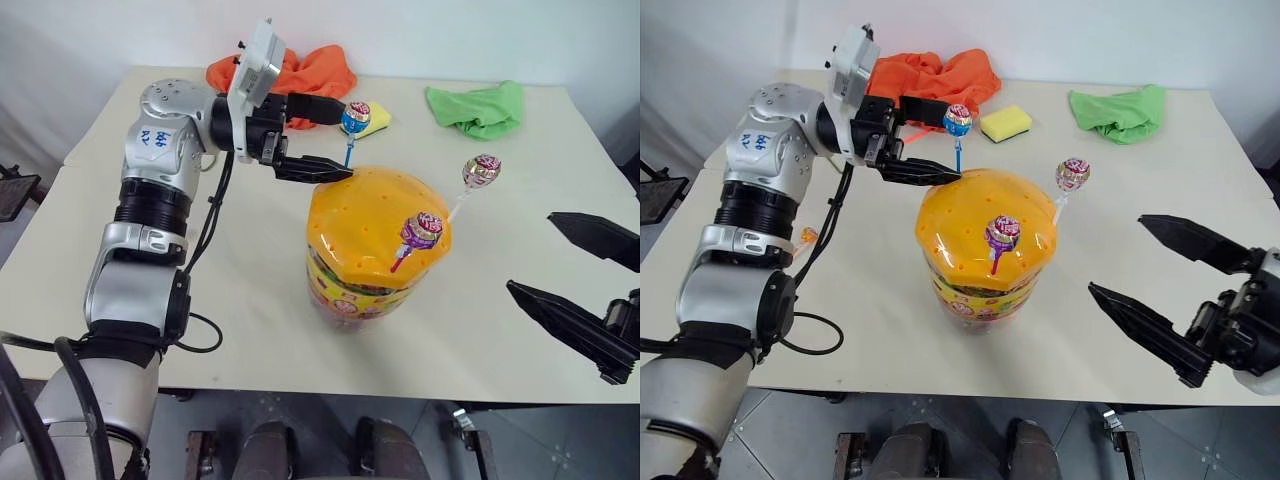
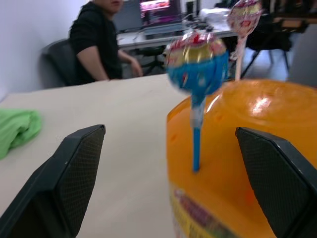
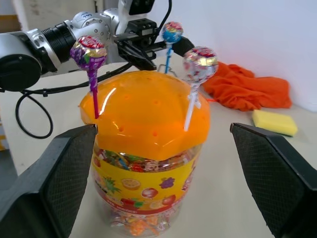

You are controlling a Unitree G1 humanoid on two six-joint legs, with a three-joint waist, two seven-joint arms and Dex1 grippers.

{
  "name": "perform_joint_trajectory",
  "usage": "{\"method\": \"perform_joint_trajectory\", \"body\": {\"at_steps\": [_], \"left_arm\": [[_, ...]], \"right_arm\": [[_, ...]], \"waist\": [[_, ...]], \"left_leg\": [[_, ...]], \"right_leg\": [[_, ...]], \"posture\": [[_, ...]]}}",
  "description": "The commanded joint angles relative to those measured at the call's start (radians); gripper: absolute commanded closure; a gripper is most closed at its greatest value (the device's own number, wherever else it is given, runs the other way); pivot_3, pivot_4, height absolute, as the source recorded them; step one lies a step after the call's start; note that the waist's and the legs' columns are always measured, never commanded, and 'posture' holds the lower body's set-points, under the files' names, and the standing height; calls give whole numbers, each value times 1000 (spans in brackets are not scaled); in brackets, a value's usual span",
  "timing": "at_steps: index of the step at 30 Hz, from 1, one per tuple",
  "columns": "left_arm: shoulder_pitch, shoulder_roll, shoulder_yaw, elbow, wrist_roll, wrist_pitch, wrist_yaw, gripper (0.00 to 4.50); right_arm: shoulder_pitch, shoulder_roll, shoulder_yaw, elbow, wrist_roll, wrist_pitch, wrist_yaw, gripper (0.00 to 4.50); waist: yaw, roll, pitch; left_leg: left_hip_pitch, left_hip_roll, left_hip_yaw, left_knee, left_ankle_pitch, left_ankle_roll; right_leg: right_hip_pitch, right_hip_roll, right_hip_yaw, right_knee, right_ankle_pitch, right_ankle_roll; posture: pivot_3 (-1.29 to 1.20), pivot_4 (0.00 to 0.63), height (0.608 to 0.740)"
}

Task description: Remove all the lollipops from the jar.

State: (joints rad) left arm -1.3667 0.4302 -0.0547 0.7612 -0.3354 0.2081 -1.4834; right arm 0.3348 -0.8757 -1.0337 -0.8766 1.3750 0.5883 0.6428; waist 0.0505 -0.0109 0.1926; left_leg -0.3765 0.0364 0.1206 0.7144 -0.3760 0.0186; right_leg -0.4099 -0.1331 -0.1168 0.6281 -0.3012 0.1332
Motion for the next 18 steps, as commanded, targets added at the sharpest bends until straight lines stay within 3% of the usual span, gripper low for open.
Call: {"method": "perform_joint_trajectory", "body": {"at_steps": [1, 3, 15, 18], "left_arm": [[-49, -20, 22, 18, -13, -23, -43, 199], [-57, -26, 17, 27, -5, -31, -61, 577], [-106, -49, 75, 38, -34, -33, -20, 4290], [-126, -47, 98, 42, -35, -30, 21, 4489]], "right_arm": [[30, 20, -50, -26, 10, -37, -12, 0], [42, 23, -55, -30, 6, -47, -15, 0], [99, 29, -79, -38, 17, -91, -15, 0], [102, 26, -75, -33, 14, -97, -14, 0]], "waist": [[-1, 0, 0], [-1, 0, 0], [1, 0, 0], [0, 0, 0]], "left_leg": [[0, 0, 0, 0, 0, 0], [0, 0, 0, 0, 0, 0], [0, 0, 0, 0, 0, 0], [0, 0, 0, 0, 0, 0]], "right_leg": [[0, 0, 0, 0, 0, 0], [0, 0, 0, 0, 0, 0], [0, 0, 0, 0, 0, 0], [0, 0, 0, 0, 0, 0]], "posture": [[0, 150, 740], [0, 150, 740], [0, 150, 740], [0, 150, 740]]}}
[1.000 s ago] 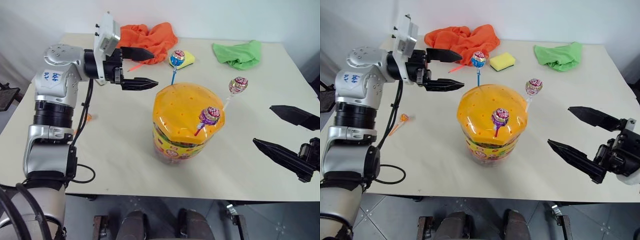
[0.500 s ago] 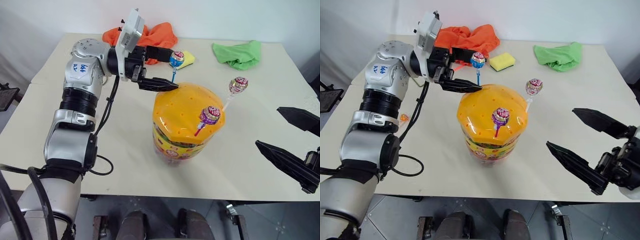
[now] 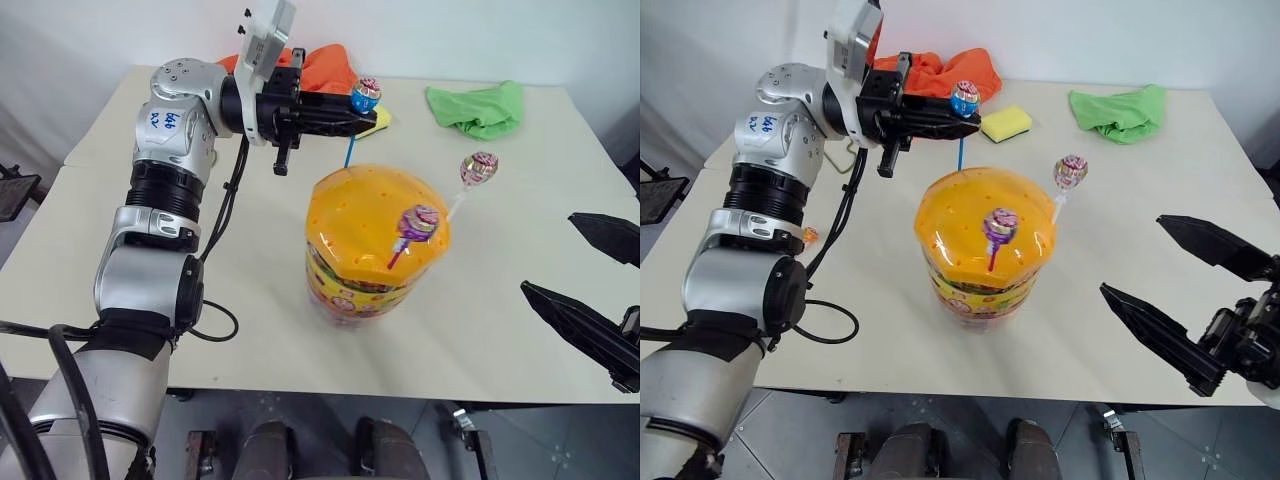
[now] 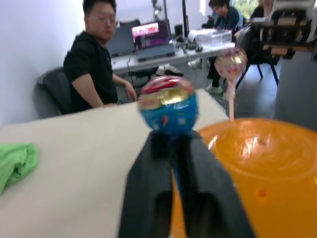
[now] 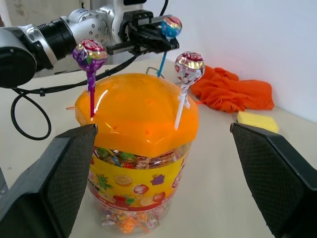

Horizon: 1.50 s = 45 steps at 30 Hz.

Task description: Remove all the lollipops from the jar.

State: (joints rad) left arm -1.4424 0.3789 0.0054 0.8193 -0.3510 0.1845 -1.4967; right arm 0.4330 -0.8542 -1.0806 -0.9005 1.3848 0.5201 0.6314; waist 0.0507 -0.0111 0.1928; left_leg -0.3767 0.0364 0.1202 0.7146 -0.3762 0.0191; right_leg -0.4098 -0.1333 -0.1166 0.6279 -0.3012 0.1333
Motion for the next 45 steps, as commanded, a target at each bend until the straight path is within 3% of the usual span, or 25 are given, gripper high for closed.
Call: {"method": "perform_joint_trajectory", "body": {"at_steps": [1, 8, 13, 28, 38, 45], "left_arm": [[-63, 8, 49, -4, -10, -8, 75, 4489], [-95, 79, 58, 39, 62, -4, 233, 4489], [-90, 162, 48, 50, 139, 93, 386, 4489], [188, 472, -145, -10, 475, 574, 670, 4489], [221, 524, -258, 92, 622, 686, 752, 4489], [218, 577, -319, -46, 654, 755, 618, 2432]], "right_arm": [[4, 1, -28, -4, 3, -30, 0, 0], [4, -11, -20, 39, -18, -31, 35, 0], [-17, -36, -10, 74, -24, -25, 57, 0], [-129, -96, 116, 185, -88, 1, 133, 0], [-216, -103, 197, 229, -137, 18, 161, 0], [-257, -100, 223, 240, -158, 30, 170, 0]], "waist": [[-1, 0, 0], [-1, -1, 0], [-2, -1, 0], [-9, -3, 1], [-1, -7, -1], [-4, -8, 0]], "left_leg": [[0, 0, 0, 0, 0, 0], [0, 0, 0, 0, 0, 0], [0, 0, 0, 0, 0, 0], [0, 0, 0, -1, 0, 0], [0, 0, 0, 0, 0, 0], [0, 0, 1, -1, 0, 0]], "right_leg": [[0, 0, 0, 0, 0, 0], [0, 0, 0, 0, 0, 0], [0, 0, 0, 0, 0, 0], [0, 0, 0, 0, 0, 0], [0, 0, 0, 0, 0, 0], [-1, 0, 0, 0, 0, 0]], "posture": [[0, 150, 740], [0, 150, 740], [0, 150, 740], [0, 150, 740], [0, 150, 740], [0, 150, 740]]}}
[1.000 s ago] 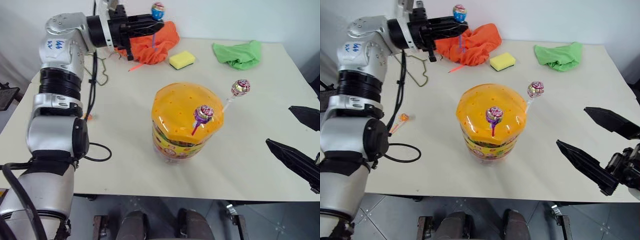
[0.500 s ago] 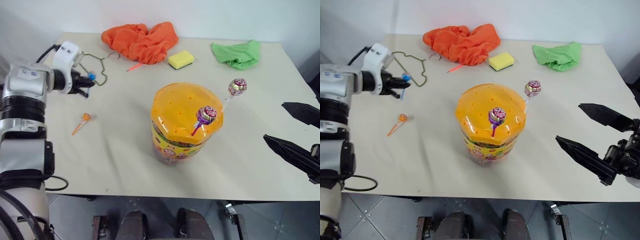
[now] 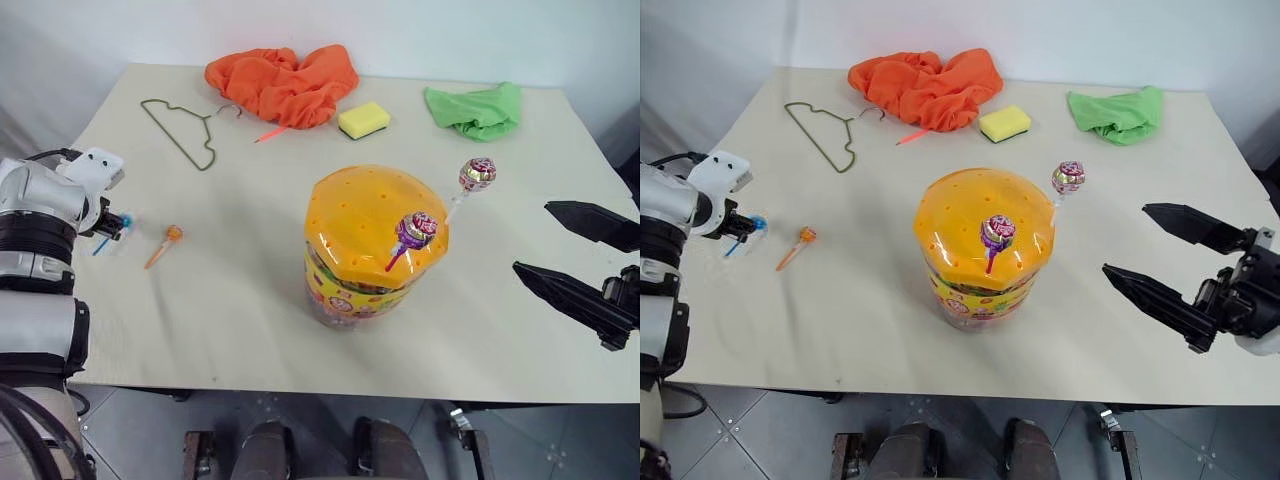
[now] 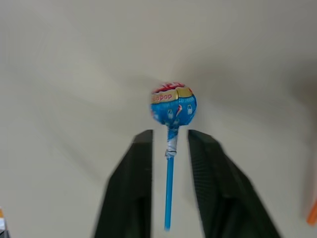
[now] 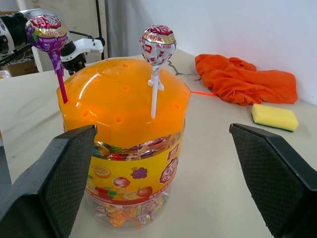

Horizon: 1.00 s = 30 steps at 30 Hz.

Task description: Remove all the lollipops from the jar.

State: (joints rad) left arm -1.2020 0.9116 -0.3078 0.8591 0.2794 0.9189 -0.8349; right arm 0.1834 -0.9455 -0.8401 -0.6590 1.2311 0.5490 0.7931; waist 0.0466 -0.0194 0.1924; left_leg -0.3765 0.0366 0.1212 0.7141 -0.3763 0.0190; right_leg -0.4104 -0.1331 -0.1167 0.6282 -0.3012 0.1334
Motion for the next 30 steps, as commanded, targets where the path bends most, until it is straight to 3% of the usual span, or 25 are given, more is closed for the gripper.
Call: {"method": "perform_joint_trajectory", "body": {"at_steps": [1, 5, 8, 11, 13, 16, 21, 25, 30], "left_arm": [[-27, 58, -12, -121, 23, 22, -71, 2112], [-36, 99, 1, -243, 4, -11, -141, 825], [4, 105, 106, -397, -115, -144, -221, 27], [70, 109, 192, -518, -223, -223, -307, 27], [110, 38, 331, -586, -352, -272, -291, 27], [138, -23, 430, -623, -462, -320, -293, 27], [166, -132, 524, -571, -580, -444, -265, 27], [235, -164, 534, -559, -659, -535, -387, 27], [297, -165, 532, -563, -760, -569, -561, 27]], "right_arm": [[-10, -10, -18, 0, -5, 3, 9, 0], [-17, -16, -24, 8, -8, 11, 16, 0], [-20, -19, -29, 11, -13, 19, 23, 0], [-20, -18, -34, 8, -15, 27, 26, 0], [-11, -17, -42, -10, -8, 34, 26, 0], [-14, -22, -39, -31, 11, 46, 18, 0], [-69, -44, 45, -54, 49, 69, -47, 0], [-207, -53, 167, -9, 42, 70, -125, 0], [-343, -54, 310, 24, -30, 65, -97, 0]], "waist": [[1, 0, 0], [1, 0, 0], [3, 0, 0], [3, 0, 0], [0, 0, 0], [1, 0, 0], [-2, 0, 0], [-9, 0, 0], [-21, 0, 0]], "left_leg": [[0, 0, 0, 0, 0, 0], [0, 0, 0, 0, 0, 0], [0, 0, 0, 0, 0, 0], [0, 0, -1, 1, 0, 0], [0, 0, 0, 1, 0, 0], [0, 1, -1, 2, 0, 0], [0, 1, -1, 2, 0, 0], [0, 1, -1, 2, 0, 0], [0, 1, -1, 2, 0, 0]], "right_leg": [[0, 0, 0, 0, 0, 0], [0, 0, 0, 0, 0, 0], [0, 0, 0, 0, 0, 0], [0, -1, 0, 1, 0, 0], [0, -1, 0, 0, 0, 0], [0, -1, 0, 1, 0, 0], [0, -1, 0, 2, 0, 0], [0, -1, 0, 2, 0, 0], [0, -1, -1, 2, 0, 0]], "posture": [[0, 150, 740], [0, 150, 740], [0, 150, 740], [0, 150, 740], [0, 150, 740], [0, 150, 740], [0, 150, 740], [0, 150, 740], [0, 150, 740]]}}
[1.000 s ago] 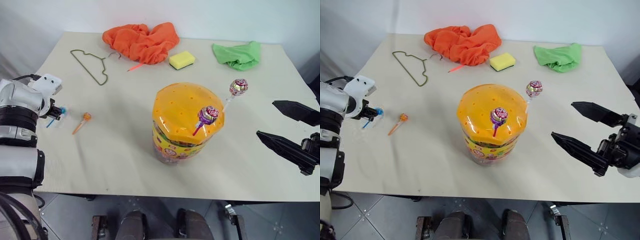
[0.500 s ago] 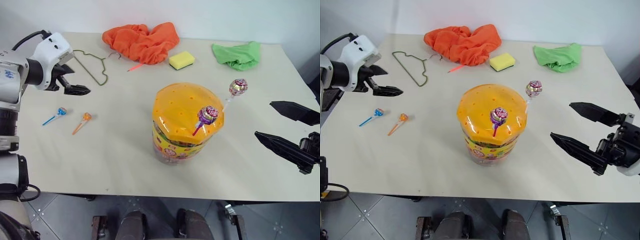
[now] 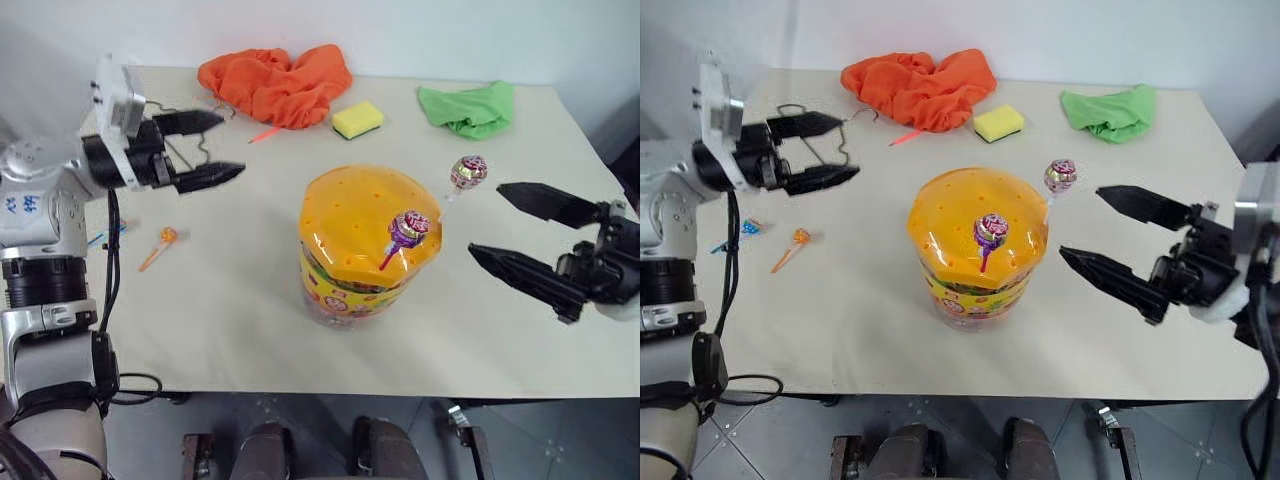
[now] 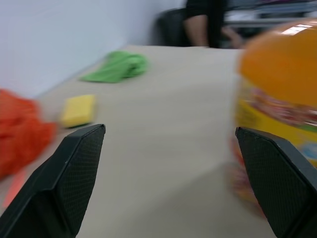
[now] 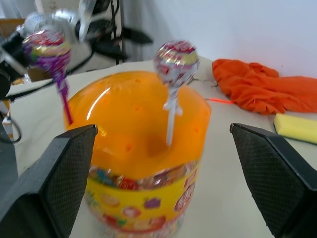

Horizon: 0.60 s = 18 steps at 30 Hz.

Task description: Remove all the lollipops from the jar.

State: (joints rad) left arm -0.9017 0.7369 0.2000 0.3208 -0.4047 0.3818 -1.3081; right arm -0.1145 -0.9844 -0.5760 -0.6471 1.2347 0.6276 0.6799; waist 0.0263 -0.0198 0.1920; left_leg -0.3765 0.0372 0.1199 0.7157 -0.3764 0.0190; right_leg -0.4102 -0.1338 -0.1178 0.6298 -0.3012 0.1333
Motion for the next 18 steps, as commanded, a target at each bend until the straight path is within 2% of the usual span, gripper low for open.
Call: {"method": "perform_joint_trajectory", "body": {"at_steps": [1, 6, 9, 12, 18], "left_arm": [[4, 11, 31, -21, -106, -19, -123, 27], [43, 37, 34, -35, -177, -10, -236, 27], [74, 61, 24, -43, -180, -6, -246, 27], [111, 81, 23, -59, -194, -2, -257, 0], [140, 99, 32, -87, -222, 12, -234, 0]], "right_arm": [[-72, -15, 73, 27, -42, -8, 19, 0], [-179, -13, 178, 91, -82, 11, 71, 0], [-243, -2, 242, 128, -121, 12, 94, 0], [-305, 13, 302, 169, -176, 11, 105, 612], [-355, 26, 318, 199, -201, 23, 149, 2683]], "waist": [[-1, 0, 0], [-4, 0, 0], [-4, 0, 0], [-4, 0, 0], [-3, 0, 0]], "left_leg": [[0, 0, 0, 0, 0, 0], [0, 0, 0, 0, 0, 0], [0, 0, 0, 0, 0, 0], [0, 0, 0, 0, 0, 0], [0, 0, 0, 0, 0, 0]], "right_leg": [[0, 0, 0, 0, 0, 0], [0, 0, 0, -1, 0, 0], [0, 0, 0, -1, 0, 0], [0, 0, 0, -1, 0, 0], [0, 0, 0, -1, 0, 0]], "posture": [[0, 150, 740], [0, 150, 740], [0, 150, 740], [0, 150, 740], [0, 150, 740]]}}
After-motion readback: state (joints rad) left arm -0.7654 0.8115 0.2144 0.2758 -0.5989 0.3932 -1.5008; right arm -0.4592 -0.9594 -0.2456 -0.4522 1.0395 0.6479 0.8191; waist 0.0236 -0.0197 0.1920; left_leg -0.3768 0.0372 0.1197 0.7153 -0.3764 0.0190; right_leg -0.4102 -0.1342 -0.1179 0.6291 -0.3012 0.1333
